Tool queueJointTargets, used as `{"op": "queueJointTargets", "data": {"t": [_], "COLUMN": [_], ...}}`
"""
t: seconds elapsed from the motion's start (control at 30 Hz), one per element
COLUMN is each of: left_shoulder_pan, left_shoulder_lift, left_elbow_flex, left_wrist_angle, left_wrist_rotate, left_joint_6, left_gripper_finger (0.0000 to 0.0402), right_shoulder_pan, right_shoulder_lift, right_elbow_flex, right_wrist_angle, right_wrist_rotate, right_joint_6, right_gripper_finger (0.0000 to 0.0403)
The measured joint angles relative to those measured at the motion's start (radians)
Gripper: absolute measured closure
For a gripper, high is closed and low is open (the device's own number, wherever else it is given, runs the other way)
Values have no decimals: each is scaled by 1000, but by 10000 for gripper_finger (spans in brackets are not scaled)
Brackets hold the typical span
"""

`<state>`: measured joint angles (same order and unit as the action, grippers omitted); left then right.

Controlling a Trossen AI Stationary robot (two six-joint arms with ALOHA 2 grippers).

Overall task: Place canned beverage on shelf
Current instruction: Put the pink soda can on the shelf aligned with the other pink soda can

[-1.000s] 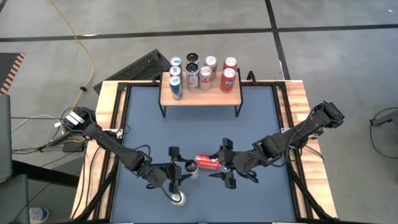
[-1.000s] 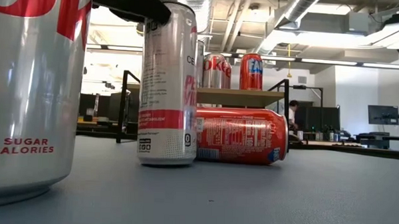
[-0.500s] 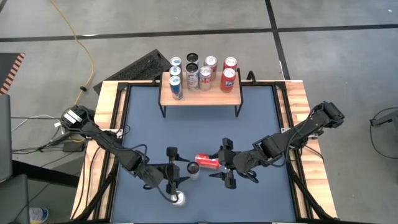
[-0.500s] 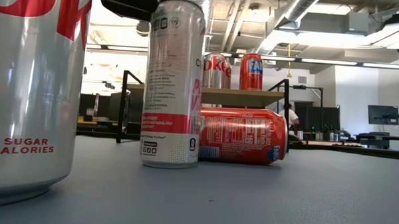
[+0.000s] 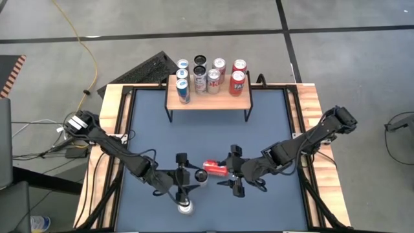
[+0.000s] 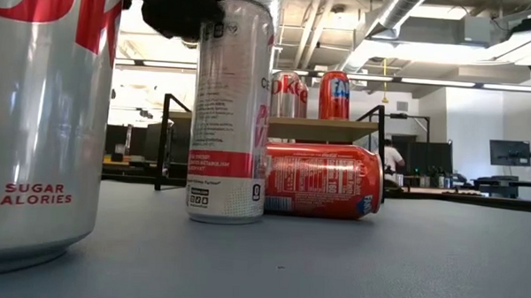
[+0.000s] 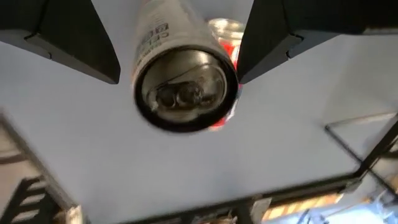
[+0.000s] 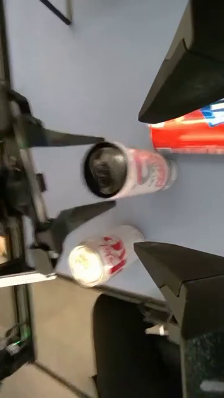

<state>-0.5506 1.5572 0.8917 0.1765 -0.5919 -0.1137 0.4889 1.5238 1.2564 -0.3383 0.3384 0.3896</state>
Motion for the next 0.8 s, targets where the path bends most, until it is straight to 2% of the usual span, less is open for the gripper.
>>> {"op": "queueJointTargets", "data": {"t": [0.3,0.47,0.63,0.8], "left_shoulder_pan": [31,42,44,44], "left_shoulder_lift": [78,81,81,79], "left_elbow_flex": [-6,-7,-7,-7], "left_wrist_angle": [63,30,21,20], "left_wrist_rotate": [35,67,123,137], "left_joint_6": [-16,-12,23,64], "left_gripper_finger": [90,92,117,154], "right_shoulder_pan": [2,-7,-8,-7], "right_shoulder_lift": [54,82,85,85], "right_elbow_flex": [-2,-1,-2,-1], "right_wrist_angle": [17,31,34,32], "right_wrist_rotate": [-52,-57,-57,-58], "right_joint_6": [6,6,5,4], "right_gripper_finger": [85,85,85,85]}}
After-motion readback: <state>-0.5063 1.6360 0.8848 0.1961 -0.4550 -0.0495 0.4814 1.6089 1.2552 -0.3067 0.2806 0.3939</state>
